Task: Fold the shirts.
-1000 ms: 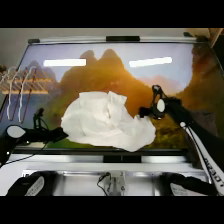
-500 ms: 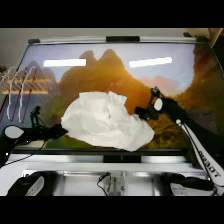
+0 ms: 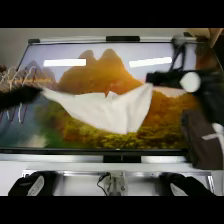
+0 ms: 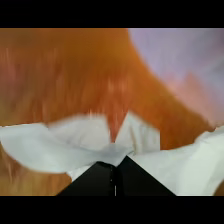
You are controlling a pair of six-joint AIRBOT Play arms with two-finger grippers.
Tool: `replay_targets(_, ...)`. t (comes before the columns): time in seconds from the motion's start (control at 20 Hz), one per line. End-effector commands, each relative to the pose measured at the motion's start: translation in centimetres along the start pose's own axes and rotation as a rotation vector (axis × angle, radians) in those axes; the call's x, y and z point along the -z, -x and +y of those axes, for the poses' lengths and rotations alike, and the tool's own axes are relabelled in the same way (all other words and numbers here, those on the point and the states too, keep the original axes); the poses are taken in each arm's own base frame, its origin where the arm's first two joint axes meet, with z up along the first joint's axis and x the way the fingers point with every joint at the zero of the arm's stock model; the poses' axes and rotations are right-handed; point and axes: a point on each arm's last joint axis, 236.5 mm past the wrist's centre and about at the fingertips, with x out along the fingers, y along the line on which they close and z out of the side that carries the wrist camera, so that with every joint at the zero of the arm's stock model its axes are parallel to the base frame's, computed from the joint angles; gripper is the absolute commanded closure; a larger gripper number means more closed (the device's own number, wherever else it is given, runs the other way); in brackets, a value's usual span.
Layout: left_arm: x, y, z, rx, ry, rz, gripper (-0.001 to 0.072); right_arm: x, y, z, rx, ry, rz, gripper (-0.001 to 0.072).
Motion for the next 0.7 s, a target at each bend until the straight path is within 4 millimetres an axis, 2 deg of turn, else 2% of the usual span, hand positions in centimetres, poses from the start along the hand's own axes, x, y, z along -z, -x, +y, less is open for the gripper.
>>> replay_targets(0.0, -14.2, 14.4, -10.3, 0.006, -0.266, -0.443, 0.0681, -15.2, 23.5, 0.9, -0.012, 0.074, -0.701, 0.0649)
replay_targets(0.1, -16.4, 19.9, -14.9, 0.051, -0.277, -0.576, 0.0681, -16.9, 35.1, 2.2, -0.124, 0.014, -0.982, 0.0649)
replay_targets(0.15, -16.5, 21.5, -16.3, 0.077, -0.259, -0.603, 0.068, -16.8, 39.7, 2.6, -0.169, 0.003, -1.091, 0.0649)
replay_targets(0.2, -16.1, 22.3, -17.2, 0.09, -0.255, -0.604, 0.068, -16.4, 43.8, 2.7, -0.202, -0.003, -1.188, 0.0649)
replay_targets(0.3, -13.9, 21.8, -17.1, 0.072, -0.273, -0.519, 0.068, -15.3, 48.8, 2.6, -0.224, -0.002, -1.297, 0.0649)
replay_targets(0.35, -12.6, 21.1, -16.8, 0.067, -0.268, -0.457, 0.068, -14.8, 49.8, 2.5, -0.228, -0.003, -1.312, 0.0649)
replay_targets(0.45, -11.3, 20.3, -16.4, 0.067, -0.238, -0.384, 0.068, -14.4, 49.8, 2.4, -0.226, -0.005, -1.295, 0.0649)
replay_targets(0.55, -11.4, 19.8, -15.7, 0.051, -0.23, -0.379, 0.068, -15.0, 47.5, 2.1, -0.177, 0.018, -1.249, 0.0649)
replay_targets(0.65, -11.1, 18.2, -13.7, 0.016, -0.202, -0.339, 0.068, -16.2, 43.3, 1.4, -0.091, 0.056, -1.17, 0.0649)
